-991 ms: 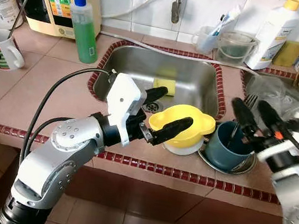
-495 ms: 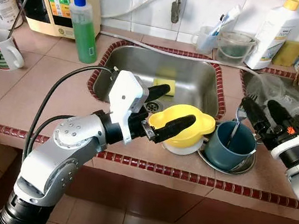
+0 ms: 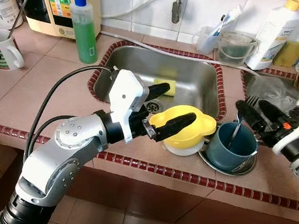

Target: Kitchen organization

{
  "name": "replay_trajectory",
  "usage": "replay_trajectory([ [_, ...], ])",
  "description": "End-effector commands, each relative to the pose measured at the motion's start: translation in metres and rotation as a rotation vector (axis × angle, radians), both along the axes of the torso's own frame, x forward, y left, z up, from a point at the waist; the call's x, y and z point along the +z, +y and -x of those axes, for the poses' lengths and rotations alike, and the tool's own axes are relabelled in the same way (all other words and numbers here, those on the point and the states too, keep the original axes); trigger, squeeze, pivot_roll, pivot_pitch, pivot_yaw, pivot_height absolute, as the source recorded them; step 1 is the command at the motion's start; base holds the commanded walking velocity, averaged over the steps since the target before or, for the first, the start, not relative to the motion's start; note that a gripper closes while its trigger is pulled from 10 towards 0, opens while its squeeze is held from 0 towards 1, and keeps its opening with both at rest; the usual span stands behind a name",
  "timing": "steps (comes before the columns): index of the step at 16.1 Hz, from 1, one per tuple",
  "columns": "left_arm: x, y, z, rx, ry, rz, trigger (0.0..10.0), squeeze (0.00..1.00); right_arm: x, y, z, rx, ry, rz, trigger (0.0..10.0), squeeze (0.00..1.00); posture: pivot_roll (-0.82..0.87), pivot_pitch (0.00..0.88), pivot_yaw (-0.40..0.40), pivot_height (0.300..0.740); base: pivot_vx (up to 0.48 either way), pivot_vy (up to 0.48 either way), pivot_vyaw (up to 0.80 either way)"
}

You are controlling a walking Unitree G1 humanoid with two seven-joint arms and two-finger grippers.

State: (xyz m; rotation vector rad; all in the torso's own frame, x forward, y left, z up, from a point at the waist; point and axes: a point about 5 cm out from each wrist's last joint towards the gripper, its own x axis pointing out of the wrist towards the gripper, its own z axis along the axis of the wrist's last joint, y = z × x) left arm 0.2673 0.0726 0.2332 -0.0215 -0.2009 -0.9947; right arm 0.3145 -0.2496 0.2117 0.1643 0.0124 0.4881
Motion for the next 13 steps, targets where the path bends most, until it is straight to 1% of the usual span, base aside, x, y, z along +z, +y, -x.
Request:
replay_trajectory([
  [1,0.003,0.000,-0.001,0.002,-0.017,-0.002,10.0,0.00,0.003,0.000,-0.002,0.042,-0.002,0.029,10.0,0.00,-0.13,0.129,0.014,0.740,0.000,0.000,0.00],
  [2,0.004,0.000,-0.001,0.003,-0.018,-0.001,10.0,0.00,0.003,0.000,-0.004,0.059,0.000,0.024,8.5,0.00,-0.13,0.129,0.014,0.740,0.000,0.000,0.00],
  [3,0.004,0.000,-0.001,0.004,-0.018,-0.001,10.0,0.00,0.004,0.001,-0.005,0.073,-0.002,0.020,4.8,0.00,-0.13,0.129,0.014,0.740,0.000,0.000,0.00],
  [4,0.004,-0.001,0.000,0.004,-0.020,0.000,10.0,0.00,0.004,0.001,-0.005,0.078,-0.003,0.030,3.6,0.00,-0.13,0.129,0.014,0.740,0.000,0.000,0.00],
  [5,0.004,-0.001,0.000,0.004,-0.020,0.001,10.0,0.00,0.005,0.001,-0.005,0.091,-0.005,0.025,0.0,0.00,-0.13,0.131,0.012,0.740,0.000,0.000,0.00],
  [9,0.005,-0.002,0.000,0.006,-0.024,0.004,10.0,0.00,0.012,0.001,-0.007,0.162,-0.016,0.040,0.0,0.00,-0.13,0.126,0.009,0.740,0.000,0.000,0.00],
  [13,0.005,-0.002,-0.001,0.010,-0.027,0.008,10.0,0.00,0.013,-0.002,-0.005,0.179,-0.011,0.048,0.0,0.00,-0.13,0.120,0.005,0.740,0.000,0.000,0.00],
])
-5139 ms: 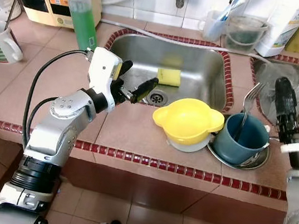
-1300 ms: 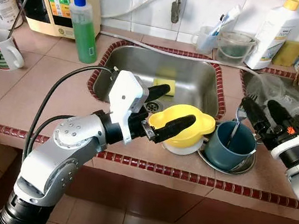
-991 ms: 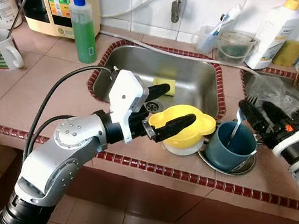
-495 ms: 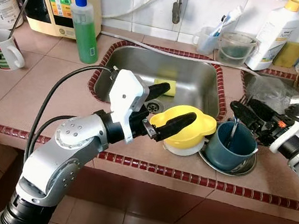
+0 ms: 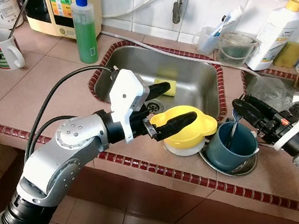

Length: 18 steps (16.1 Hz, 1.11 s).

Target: Kitchen organization

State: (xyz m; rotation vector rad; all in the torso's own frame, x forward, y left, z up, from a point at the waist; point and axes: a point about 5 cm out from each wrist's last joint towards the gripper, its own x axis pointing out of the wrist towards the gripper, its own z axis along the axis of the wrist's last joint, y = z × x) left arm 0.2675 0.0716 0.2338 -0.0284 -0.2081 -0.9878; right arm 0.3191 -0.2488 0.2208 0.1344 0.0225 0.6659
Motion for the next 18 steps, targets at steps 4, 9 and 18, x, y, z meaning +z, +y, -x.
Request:
replay_trajectory([
  [4,0.0046,-0.0007,-0.0011,0.002,-0.029,-0.003,10.0,0.00,0.0025,-0.0051,0.0020,0.026,0.011,0.015,0.0,0.00,-0.13,0.109,0.006,0.740,0.000,0.000,0.00],
  [9,0.0024,-0.0017,0.0047,-0.040,-0.028,-0.019,10.0,0.00,0.0021,-0.0088,0.0012,0.025,0.020,0.025,0.0,0.00,-0.13,0.109,0.004,0.740,0.000,0.000,0.00],
  [18,0.0006,0.0015,0.0077,-0.056,-0.017,-0.036,10.0,0.00,0.0037,-0.0122,-0.0002,0.026,0.015,0.024,0.0,0.00,-0.12,0.119,0.001,0.740,0.000,0.000,0.00],
])
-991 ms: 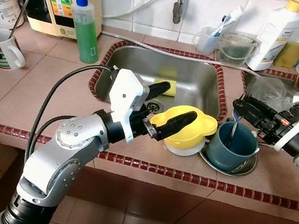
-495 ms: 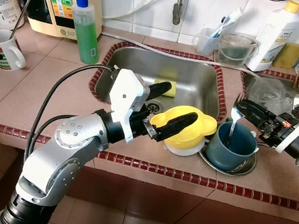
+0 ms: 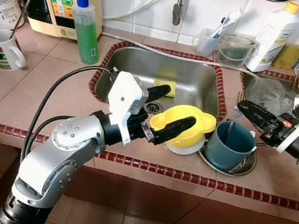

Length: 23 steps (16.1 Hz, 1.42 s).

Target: Kitchen organization

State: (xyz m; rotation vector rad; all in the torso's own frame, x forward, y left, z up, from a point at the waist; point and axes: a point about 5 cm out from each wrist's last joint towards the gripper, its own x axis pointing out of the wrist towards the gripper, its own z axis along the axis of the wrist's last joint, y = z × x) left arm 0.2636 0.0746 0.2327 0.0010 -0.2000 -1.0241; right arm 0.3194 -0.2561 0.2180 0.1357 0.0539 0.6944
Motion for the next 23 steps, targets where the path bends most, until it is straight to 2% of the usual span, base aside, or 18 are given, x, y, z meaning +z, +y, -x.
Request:
replay_trajectory([
  [1,0.002,-0.001,0.004,-0.023,-0.009,-0.004,10.0,0.00,0.007,-0.005,0.000,-0.004,-0.014,0.015,0.0,0.00,-0.12,0.119,0.001,0.740,0.000,0.000,0.00],
  [3,0.002,-0.001,0.003,-0.020,-0.011,-0.002,10.0,0.00,0.011,-0.005,0.002,0.011,-0.021,0.008,0.0,0.00,-0.13,0.121,0.004,0.740,0.000,0.000,0.00],
  [4,0.002,-0.001,0.003,-0.019,-0.011,-0.001,10.0,0.00,0.014,-0.004,0.003,0.029,-0.025,-0.002,1.4,0.00,-0.13,0.120,0.004,0.740,0.000,0.000,0.00],
  [5,0.003,-0.001,0.003,-0.018,-0.011,-0.001,10.0,0.00,0.015,-0.004,0.003,0.034,-0.027,-0.004,1.4,0.00,-0.13,0.120,0.004,0.740,0.000,0.000,0.00],
  [6,0.003,-0.002,0.002,-0.018,-0.011,0.000,10.0,0.00,0.021,-0.005,0.003,0.032,-0.044,0.002,10.0,0.00,-0.13,0.120,0.005,0.740,0.000,0.000,0.00],
  [19,0.003,-0.004,-0.002,-0.013,-0.021,0.008,10.0,0.00,0.082,-0.004,0.003,0.105,-0.198,-0.038,10.0,0.00,-0.14,0.105,0.001,0.740,0.000,0.000,0.00],
  [23,0.003,-0.006,-0.003,-0.013,-0.027,0.014,10.0,0.00,0.087,-0.005,0.001,0.115,-0.223,-0.025,10.0,0.00,-0.14,0.086,-0.006,0.740,0.000,0.000,0.00],
])
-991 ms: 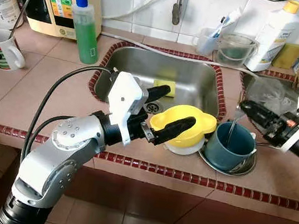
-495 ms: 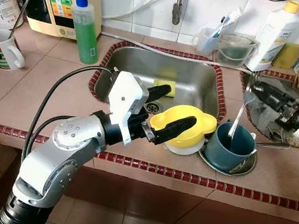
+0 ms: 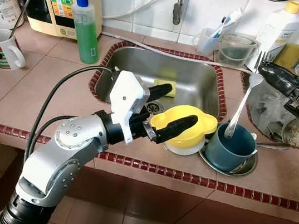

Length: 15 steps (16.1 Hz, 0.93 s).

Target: Kitchen organization

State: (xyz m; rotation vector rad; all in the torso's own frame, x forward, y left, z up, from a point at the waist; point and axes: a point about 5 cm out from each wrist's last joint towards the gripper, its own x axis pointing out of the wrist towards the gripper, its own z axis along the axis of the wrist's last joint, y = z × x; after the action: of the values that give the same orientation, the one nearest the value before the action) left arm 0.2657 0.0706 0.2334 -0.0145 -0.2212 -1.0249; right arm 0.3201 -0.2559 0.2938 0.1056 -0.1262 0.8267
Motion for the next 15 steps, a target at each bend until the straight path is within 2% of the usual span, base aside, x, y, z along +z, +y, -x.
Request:
replay_trajectory([
  [1,0.003,-0.002,-0.001,-0.009,-0.019,-0.007,10.0,0.00,0.013,-0.005,0.001,-0.004,-0.046,0.004,10.0,0.00,-0.14,0.086,-0.006,0.740,0.000,0.000,0.00],
  [10,0.003,-0.003,-0.003,-0.003,-0.037,-0.004,10.0,0.00,0.039,-0.015,-0.009,-0.041,-0.119,-0.068,10.0,0.00,-0.13,0.041,-0.019,0.740,0.000,0.000,0.00],
  [15,0.002,-0.001,-0.005,0.009,-0.042,-0.003,10.0,0.00,0.044,-0.032,-0.013,-0.153,-0.165,-0.122,10.0,0.00,-0.13,0.040,-0.022,0.740,0.000,0.000,0.00],
])
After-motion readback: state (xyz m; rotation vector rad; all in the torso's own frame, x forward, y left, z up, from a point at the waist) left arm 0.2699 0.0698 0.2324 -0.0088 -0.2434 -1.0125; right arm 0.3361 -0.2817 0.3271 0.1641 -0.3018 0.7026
